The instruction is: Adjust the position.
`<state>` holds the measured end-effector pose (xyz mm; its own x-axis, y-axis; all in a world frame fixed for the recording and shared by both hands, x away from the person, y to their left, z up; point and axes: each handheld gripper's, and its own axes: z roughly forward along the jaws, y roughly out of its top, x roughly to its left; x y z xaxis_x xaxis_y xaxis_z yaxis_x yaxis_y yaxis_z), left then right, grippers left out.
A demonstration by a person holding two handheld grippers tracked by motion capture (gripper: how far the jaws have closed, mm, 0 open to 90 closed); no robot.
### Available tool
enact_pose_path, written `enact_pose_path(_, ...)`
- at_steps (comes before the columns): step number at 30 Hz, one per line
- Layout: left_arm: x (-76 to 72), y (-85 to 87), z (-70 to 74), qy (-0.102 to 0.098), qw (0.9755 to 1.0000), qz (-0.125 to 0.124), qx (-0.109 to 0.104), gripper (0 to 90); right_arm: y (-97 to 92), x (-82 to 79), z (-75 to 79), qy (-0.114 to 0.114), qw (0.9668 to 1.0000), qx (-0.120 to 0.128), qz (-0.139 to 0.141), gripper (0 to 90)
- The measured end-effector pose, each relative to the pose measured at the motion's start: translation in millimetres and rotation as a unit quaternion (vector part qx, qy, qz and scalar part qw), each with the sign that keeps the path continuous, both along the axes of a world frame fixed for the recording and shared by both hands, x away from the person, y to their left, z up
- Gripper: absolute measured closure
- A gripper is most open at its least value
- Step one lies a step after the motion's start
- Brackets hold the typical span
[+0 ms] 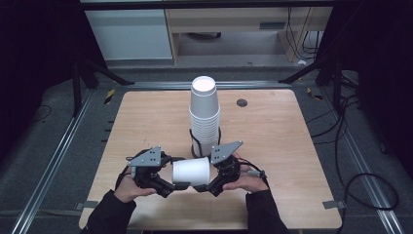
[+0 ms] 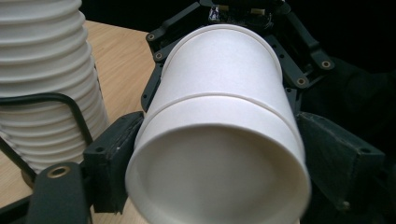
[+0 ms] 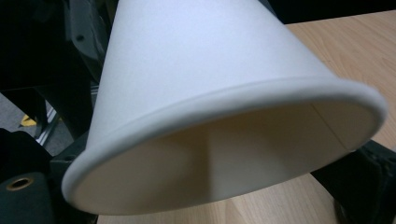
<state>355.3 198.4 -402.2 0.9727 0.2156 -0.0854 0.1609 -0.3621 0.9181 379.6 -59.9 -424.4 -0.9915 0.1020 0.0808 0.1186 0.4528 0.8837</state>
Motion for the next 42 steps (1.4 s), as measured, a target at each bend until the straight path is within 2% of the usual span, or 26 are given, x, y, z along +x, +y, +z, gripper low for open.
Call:
enact_pose_path(4,-0.2,6.7,5.6,-0.007,0.9999,0.008,0.001,14.2,-5.6,2.5,4.0,-0.004,0.9999,-0.010,-0.008,7.5)
enact_pose_path(5,0.2,10.9,7.7,-0.010,0.9998,0.016,0.007,13.9,-8.3,4.2,8.0,-0.010,0.9996,-0.022,-0.014,7.5)
enact_pose_path(6,0.2,10.9,7.7,-0.010,0.9998,0.016,0.007,13.9,-8.3,4.2,8.0,-0.010,0.9996,-0.022,-0.014,7.5)
enact_pose_path(7,2.2,14.9,7.7,-0.008,0.9995,0.026,0.018,14.0,-10.4,5.9,12.7,-0.016,0.9990,-0.038,-0.018,7.5)
enact_pose_path(9,3.5,16.8,6.5,-0.007,0.9992,0.030,0.025,13.8,-11.1,7.0,14.9,-0.020,0.9985,-0.046,-0.019,7.5)
enact_pose_path(11,5.3,18.4,3.9,-0.007,0.9985,0.036,0.040,13.5,-12.5,10.6,21.0,-0.027,0.9965,-0.075,-0.024,7.4)
enact_pose_path(12,6.5,18.7,2.1,-0.007,0.9980,0.038,0.050,13.5,-12.5,10.6,21.0,-0.027,0.9965,-0.075,-0.024,7.4)
enact_pose_path(13,8.1,18.2,-1.6,-0.009,0.9970,0.043,0.064,13.4,-12.7,12.9,24.3,-0.031,0.9951,-0.090,-0.024,7.4)
enact_pose_path(14,8.1,18.2,-1.6,-0.009,0.9970,0.043,0.064,13.5,-12.7,12.9,24.3,-0.031,0.9951,-0.090,-0.024,7.4)
enact_pose_path(15,9.9,16.5,-5.5,-0.009,0.9955,0.048,0.081,13.2,-11.5,14.3,26.5,-0.035,0.9938,-0.103,-0.024,7.4)
enact_pose_path(16,9.9,16.5,-5.5,-0.009,0.9955,0.048,0.081,13.3,-11.5,14.3,26.5,-0.035,0.9938,-0.103,-0.024,7.4)
enact_pose_path(17,10.4,15.0,-8.2,-0.009,0.9946,0.048,0.091,13.0,-9.0,14.9,27.4,-0.037,0.9921,-0.117,-0.022,7.4)
enact_pose_path(19,10.5,12.1,-11.7,-0.008,0.9937,0.046,0.102,13.0,-7.6,15.3,27.3,-0.040,0.9915,-0.122,-0.020,7.4)
enact_pose_path(22,9.9,7.5,-14.8,-0.011,0.9923,0.038,0.117,12.8,-0.8,14.7,25.1,-0.044,0.9889,-0.141,-0.013,7.3)
enact_pose_path(23,9.4,5.6,-16.0,-0.012,0.9918,0.036,0.122,12.7,4.0,14.1,22.7,-0.045,0.9871,-0.153,-0.008,7.3)
enact_pose_path(26,8.7,3.8,-17.0,-0.013,0.9910,0.033,0.129,12.9,9.1,13.5,20.3,-0.045,0.9853,-0.165,-0.005,7.3)
enact_pose_path(27,8.4,3.2,-17.0,-0.015,0.9908,0.032,0.131,13.0,14.1,13.4,17.9,-0.047,0.9830,-0.177,0.001,7.3)
enact_pose_path(30,7.9,2.2,-17.0,-0.017,0.9902,0.030,0.136,12.9,19.0,12.9,15.4,-0.047,0.9816,-0.185,0.007,7.3)
enact_pose_path(31,7.1,1.1,-17.3,-0.018,0.9900,0.029,0.137,13.2,23.0,12.0,13.5,-0.048,0.9801,-0.192,0.010,7.3)
enact_pose_path(34,6.5,-0.6,-17.7,-0.017,0.9897,0.026,0.140,13.6,26.8,12.0,12.1,-0.049,0.9794,-0.196,0.012,7.3)
enact_pose_path(37,5.7,-4.0,-19.0,-0.020,0.9883,0.019,0.150,14.1,32.8,11.5,11.2,-0.051,0.9777,-0.203,0.014,7.3)
enact_pose_path(42,4.8,-6.9,-20.0,-0.025,0.9868,0.015,0.160,15.6,39.3,10.7,11.1,-0.053,0.9776,-0.203,0.021,7.3)
